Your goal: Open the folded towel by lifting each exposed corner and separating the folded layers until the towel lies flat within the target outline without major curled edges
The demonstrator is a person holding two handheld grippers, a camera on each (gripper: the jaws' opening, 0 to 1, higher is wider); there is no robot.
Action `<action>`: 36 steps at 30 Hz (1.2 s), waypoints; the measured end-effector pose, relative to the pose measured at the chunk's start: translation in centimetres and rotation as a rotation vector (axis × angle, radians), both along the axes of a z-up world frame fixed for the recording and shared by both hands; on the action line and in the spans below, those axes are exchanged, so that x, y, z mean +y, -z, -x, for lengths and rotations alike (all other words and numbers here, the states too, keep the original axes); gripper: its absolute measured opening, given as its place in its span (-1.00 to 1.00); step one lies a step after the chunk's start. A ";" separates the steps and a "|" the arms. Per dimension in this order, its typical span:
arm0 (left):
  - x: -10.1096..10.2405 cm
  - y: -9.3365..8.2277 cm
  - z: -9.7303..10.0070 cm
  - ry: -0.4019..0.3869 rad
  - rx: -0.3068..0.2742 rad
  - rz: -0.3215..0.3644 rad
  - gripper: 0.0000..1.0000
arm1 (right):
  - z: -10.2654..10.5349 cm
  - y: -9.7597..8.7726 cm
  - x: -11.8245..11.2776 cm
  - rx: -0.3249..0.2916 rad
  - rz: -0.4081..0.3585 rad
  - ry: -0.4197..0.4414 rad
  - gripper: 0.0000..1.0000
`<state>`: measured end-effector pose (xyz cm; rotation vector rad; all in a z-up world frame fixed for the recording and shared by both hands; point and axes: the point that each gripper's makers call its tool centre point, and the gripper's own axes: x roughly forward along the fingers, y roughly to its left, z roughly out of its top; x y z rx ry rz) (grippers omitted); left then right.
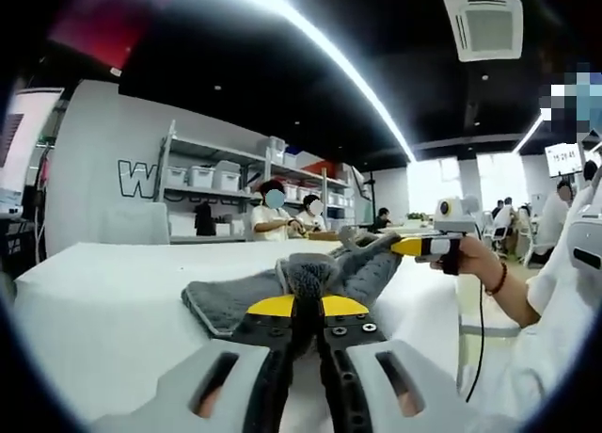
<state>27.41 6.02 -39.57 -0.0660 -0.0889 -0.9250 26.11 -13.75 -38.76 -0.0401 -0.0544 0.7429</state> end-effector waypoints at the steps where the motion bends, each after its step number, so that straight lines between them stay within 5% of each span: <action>1: -0.1 0.0 0.0 0.001 0.001 0.000 -0.88 | 0.0 0.0 0.0 0.000 -0.001 0.000 -1.00; 24: -0.5 1.4 1.9 0.034 0.006 -0.117 -0.73 | 1.7 1.3 1.0 0.014 0.109 -0.100 -0.95; 32: 0.3 0.8 1.8 0.017 -0.004 -0.099 -0.86 | 2.0 1.3 0.8 0.010 0.130 -0.111 -0.98; 36: 0.4 0.8 2.0 0.023 -0.010 -0.110 -0.88 | 2.5 2.1 0.9 0.006 0.212 -0.123 -0.98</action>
